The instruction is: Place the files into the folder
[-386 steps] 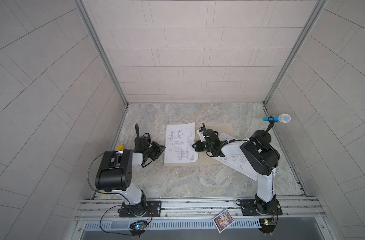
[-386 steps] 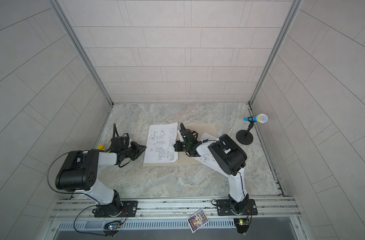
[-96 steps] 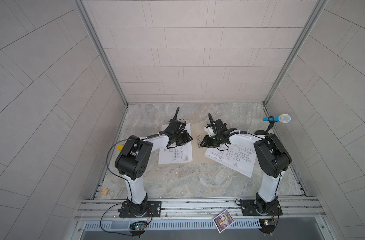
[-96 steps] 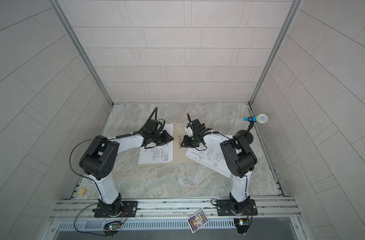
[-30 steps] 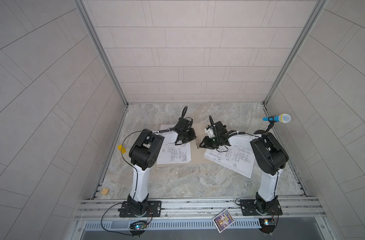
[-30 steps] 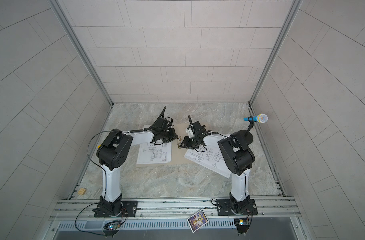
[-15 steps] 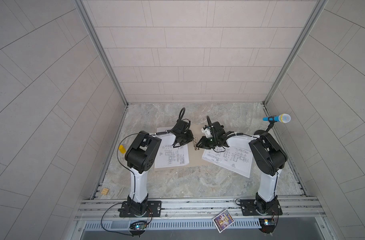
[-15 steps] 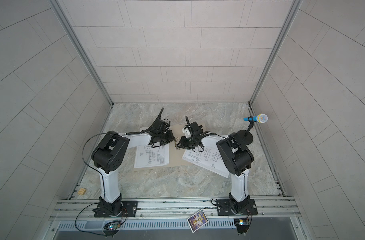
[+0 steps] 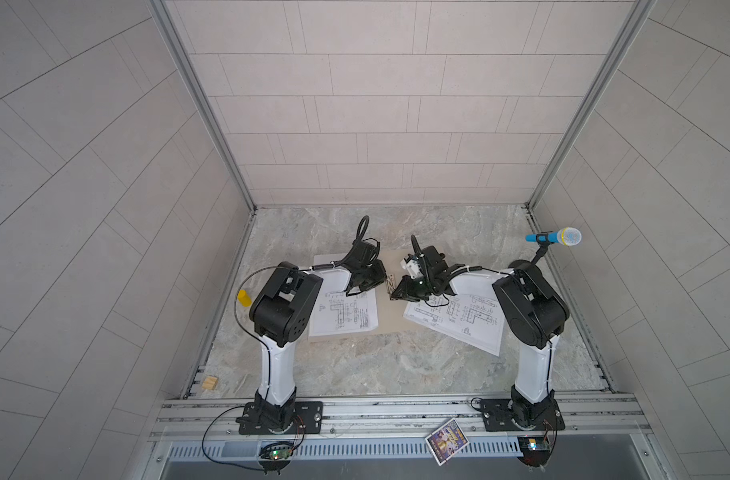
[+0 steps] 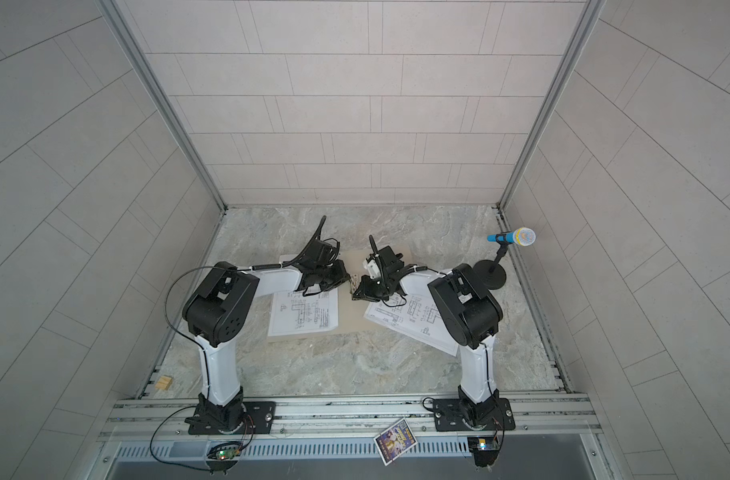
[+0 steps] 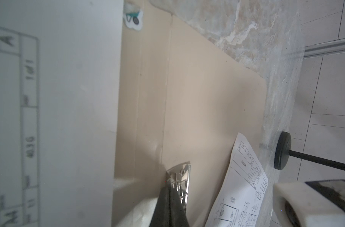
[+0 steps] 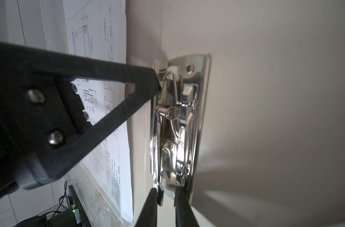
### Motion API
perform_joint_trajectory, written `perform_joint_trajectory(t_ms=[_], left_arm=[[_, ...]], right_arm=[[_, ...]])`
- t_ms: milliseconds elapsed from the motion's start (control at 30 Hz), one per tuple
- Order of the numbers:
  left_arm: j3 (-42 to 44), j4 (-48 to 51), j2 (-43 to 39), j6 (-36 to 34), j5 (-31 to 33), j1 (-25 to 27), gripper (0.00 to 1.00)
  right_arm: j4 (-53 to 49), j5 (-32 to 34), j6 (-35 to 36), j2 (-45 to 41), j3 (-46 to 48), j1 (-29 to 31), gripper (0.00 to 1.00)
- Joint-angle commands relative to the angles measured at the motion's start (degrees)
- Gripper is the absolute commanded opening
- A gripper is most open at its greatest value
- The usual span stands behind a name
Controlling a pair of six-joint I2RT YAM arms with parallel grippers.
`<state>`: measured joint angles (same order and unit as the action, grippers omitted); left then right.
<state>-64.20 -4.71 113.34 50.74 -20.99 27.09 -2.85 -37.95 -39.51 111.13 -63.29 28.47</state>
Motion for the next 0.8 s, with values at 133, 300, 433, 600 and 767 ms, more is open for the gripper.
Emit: perform_joint_trajectory(t_ms=[133,300,433,600,767], left_arm=[[1.2,1.1,-0.8,-0.2,0.7,-0.4,0.02],[1.2,1.2,-1.0,-0.4,0.8,-0.4,0.02],[1.2,1.2,-0.9,-0.5,0.8,-0.5,0.02],[1.2,1.1,-0.7,-0.3,0.7,-0.5,0.02],[1.2,1.1,-0.7,-0.4,0.6,-0.6,0.02]], right_arm=[[0.9,-1.0,-1.1,0.8,0.4,0.3,0.16],[1.5,-1.6,-1.6,1.5,0.5,0.3,0.16],[1.8,-1.7,-1.7,1.6,0.6,0.4,0.14],[1.7,-2.0,-1.7,1.8,1.0,0.3,0.09],[2.0,-2.0,-1.8,2.1,1.4,0.3,0.05]])
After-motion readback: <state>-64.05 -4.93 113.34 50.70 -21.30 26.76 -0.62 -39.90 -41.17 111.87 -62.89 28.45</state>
